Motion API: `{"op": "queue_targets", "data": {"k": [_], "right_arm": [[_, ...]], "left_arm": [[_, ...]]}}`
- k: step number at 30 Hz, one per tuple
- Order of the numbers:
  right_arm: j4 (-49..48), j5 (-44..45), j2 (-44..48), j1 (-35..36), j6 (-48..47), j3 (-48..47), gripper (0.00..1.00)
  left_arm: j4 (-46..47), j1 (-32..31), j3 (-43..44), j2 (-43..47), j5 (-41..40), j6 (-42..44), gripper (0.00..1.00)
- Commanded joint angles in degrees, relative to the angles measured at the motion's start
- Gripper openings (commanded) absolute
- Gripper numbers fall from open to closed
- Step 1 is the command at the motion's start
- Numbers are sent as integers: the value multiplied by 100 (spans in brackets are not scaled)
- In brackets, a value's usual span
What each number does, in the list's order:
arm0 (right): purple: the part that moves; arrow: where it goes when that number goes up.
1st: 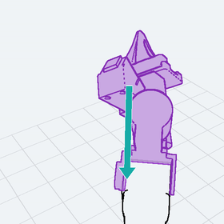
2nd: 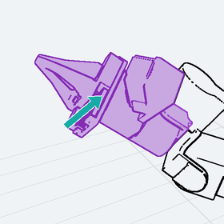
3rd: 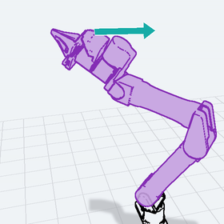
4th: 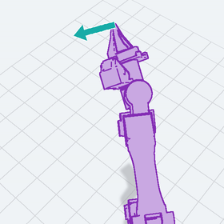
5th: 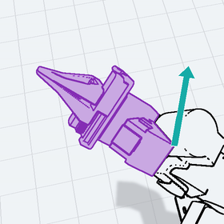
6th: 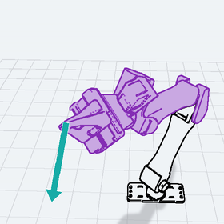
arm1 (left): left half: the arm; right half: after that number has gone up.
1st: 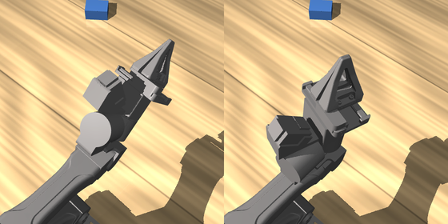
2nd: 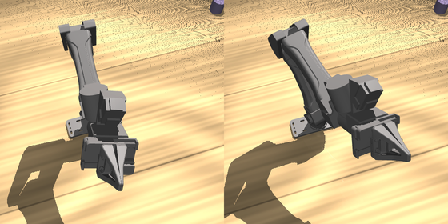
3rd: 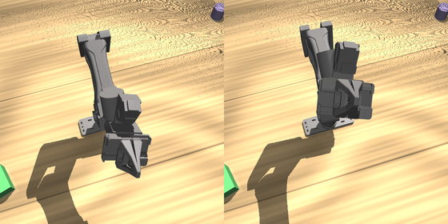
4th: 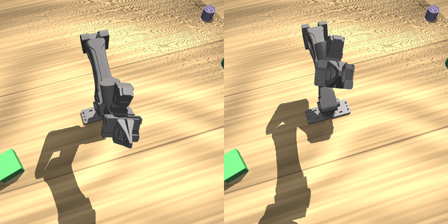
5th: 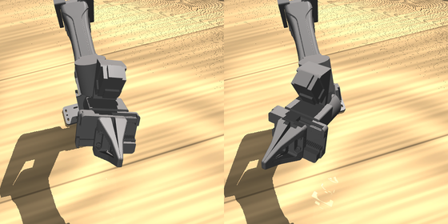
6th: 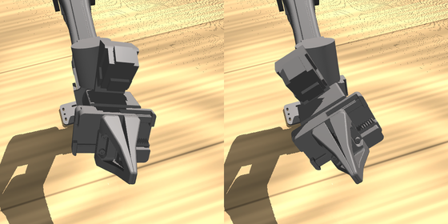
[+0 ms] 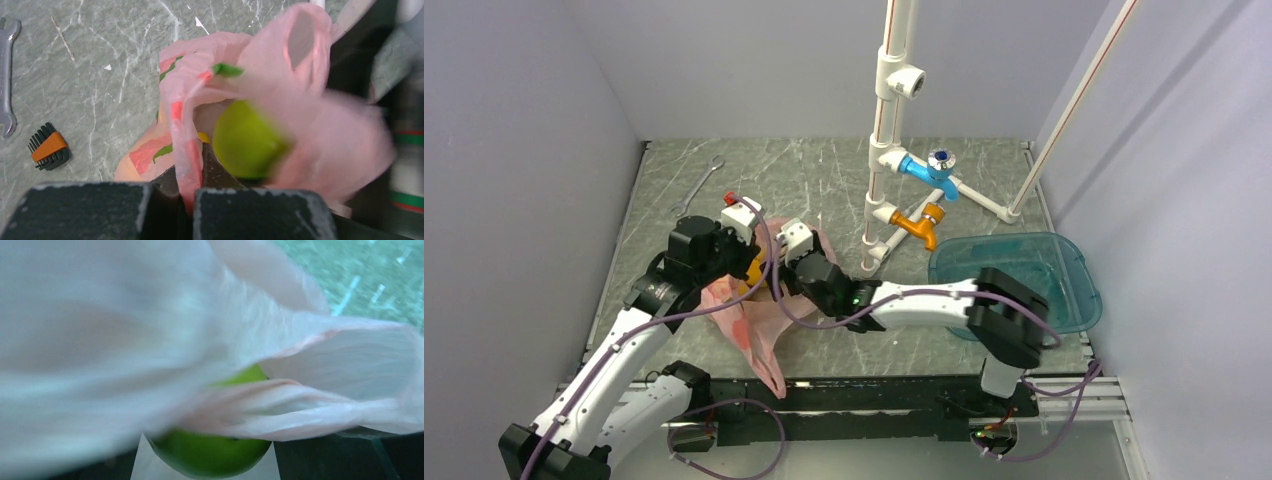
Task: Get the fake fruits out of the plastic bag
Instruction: Take out the fake fruit from the plastic bag, then place the fake fruit in the bin.
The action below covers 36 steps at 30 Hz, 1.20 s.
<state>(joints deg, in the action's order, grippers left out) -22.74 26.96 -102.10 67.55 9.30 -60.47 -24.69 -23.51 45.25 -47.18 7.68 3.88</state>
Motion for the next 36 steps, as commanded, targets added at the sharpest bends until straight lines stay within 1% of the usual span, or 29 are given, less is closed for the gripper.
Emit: {"op": "queue_targets", "data": {"k": [1, 3, 6, 9, 11, 15, 17, 20, 23, 26, 28, 30, 31, 33, 34, 36], "right_arm": [[-342, -1213, 906, 39, 766, 453, 24], [-429, -1723, 1175, 52, 1075, 765, 21], [-551, -2133, 1554, 70, 1467, 1299, 16], [-495, -2348, 2044, 139, 1651, 1769, 12], [-317, -2289, 2475, 254, 1623, 2013, 8], [300, -1690, 3493, 560, 1499, 2491, 2], [642, -1155, 4031, 684, 1539, 2847, 0], [1119, -374, 4930, 716, 1848, 3446, 0], [1958, 685, 5814, 731, 2520, 3924, 0], [3508, 1788, 6288, 716, 3721, 3949, 0], [3989, 2228, 6424, 703, 4251, 3950, 2], [4275, 2564, 6366, 642, 4532, 3896, 5], [4431, 2670, 6266, 551, 4600, 3808, 10], [4742, 2743, 5964, 198, 4750, 3567, 12], [4874, 2672, 5795, -103, 4823, 3433, 11], [4761, 2358, 5527, -626, 4593, 3283, 1]], "left_arm": [[105, -20, 148, -50, -34, 79, 0], [84, -22, 166, -82, -55, 69, 0], [41, -20, 197, -145, -88, 61, 0], [6, -22, 225, -193, -139, 44, 0], [-8, -22, 232, -221, -152, 41, 0], [-23, -17, 238, -234, -166, 34, 0], [-27, -22, 241, -226, -166, 34, 0], [-34, -22, 247, -215, -194, 41, 0], [-40, -22, 235, -188, -238, 40, 0], [-39, -22, 227, -185, -271, 34, 0], [-47, -22, 236, -210, -271, 36, 0], [-62, -22, 240, -242, -255, 34, 0], [-69, -22, 240, -255, -257, 26, 0], [-70, -22, 235, -261, -260, 25, 0], [-69, -18, 237, -265, -273, 25, 0], [-67, -22, 230, -257, -300, 25, 0]]}}
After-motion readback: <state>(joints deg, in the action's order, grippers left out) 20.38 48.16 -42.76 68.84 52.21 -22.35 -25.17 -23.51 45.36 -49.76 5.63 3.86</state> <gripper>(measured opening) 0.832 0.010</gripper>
